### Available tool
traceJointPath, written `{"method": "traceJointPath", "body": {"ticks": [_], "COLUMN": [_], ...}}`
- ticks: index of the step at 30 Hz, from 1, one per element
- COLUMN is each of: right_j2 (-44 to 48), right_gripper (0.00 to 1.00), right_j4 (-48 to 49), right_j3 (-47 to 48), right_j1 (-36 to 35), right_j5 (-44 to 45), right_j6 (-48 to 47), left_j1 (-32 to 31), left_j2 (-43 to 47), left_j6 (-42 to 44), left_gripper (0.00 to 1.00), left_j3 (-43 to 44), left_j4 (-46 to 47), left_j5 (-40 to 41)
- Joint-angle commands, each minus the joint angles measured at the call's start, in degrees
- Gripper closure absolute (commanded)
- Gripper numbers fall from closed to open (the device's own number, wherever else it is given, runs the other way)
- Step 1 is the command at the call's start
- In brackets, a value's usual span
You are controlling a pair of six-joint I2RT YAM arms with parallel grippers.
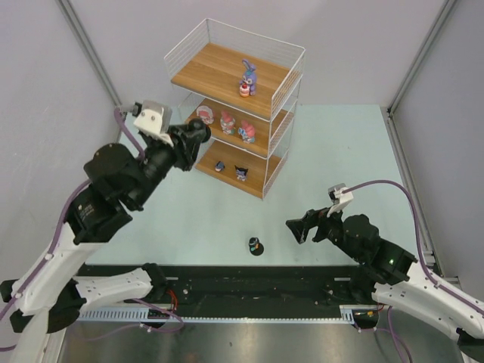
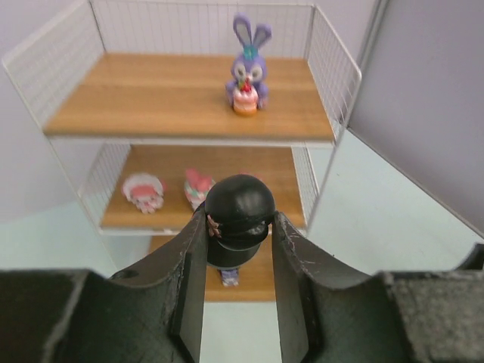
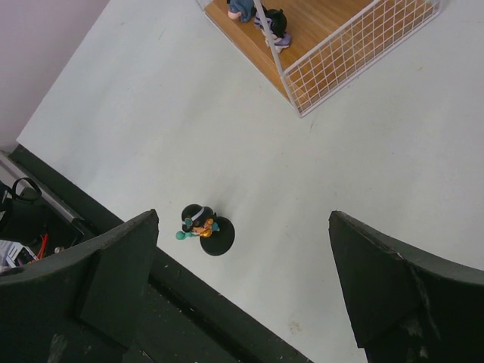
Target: Place and organize the plastic toys onto the shelf
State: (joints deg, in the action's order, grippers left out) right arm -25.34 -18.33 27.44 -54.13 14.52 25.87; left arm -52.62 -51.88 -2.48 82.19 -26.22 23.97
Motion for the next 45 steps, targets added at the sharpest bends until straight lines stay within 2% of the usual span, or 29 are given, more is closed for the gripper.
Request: {"method": "traceJointPath", "body": {"ticks": [1,4,9,11,15,18,22,32,45], "right_j2": [2.05,2.75,2.58,2.58,3.11,3.19,2.58,1.61,0.47], "right_gripper": [0.00,0.00,0.00,0.00,0.00,0.00,0.00,0.00,0.00], "right_j4": [-0.48,-0.92,-1.10,-1.36,-2.15,-2.33,-2.50,-3.03,-2.94], "right_j3": [0.59,0.60,0.68,0.77,1.12,1.30,1.74,2.00,2.00], "right_j1": [0.60,0.95,1.48,1.66,2.10,2.54,3.15,4.47,5.35], "right_j5": [0.59,0.86,0.50,0.50,1.30,1.12,0.68,0.33,-0.28], "right_j6": [-0.55,-0.82,-0.99,-1.34,-1.87,-2.22,-2.58,-3.19,-3.28], "left_j1": [5.85,10.68,23.16,27.02,30.64,34.07,38.90,40.32,39.79], "left_j2": [-6.02,-10.69,-19.72,-22.99,-33.52,-38.63,-41.55,-47.00,-46.82], "left_j6": [9.33,10.39,8.55,7.23,6.53,3.47,-0.76,-2.44,-7.36], "left_gripper": [0.96,0.95,0.95,0.95,0.94,0.94,0.95,0.95,0.99], "left_j3": [12.01,18.60,29.92,34.50,48.98,54.37,55.18,55.62,50.70], "left_j4": [-1.55,-3.05,-5.24,-7.00,-12.88,-12.81,-9.21,-9.29,-11.66], "left_j5": [-10.24,-14.81,-30.42,-34.06,-42.75,-48.12,-55.59,-59.82,-56.84]}}
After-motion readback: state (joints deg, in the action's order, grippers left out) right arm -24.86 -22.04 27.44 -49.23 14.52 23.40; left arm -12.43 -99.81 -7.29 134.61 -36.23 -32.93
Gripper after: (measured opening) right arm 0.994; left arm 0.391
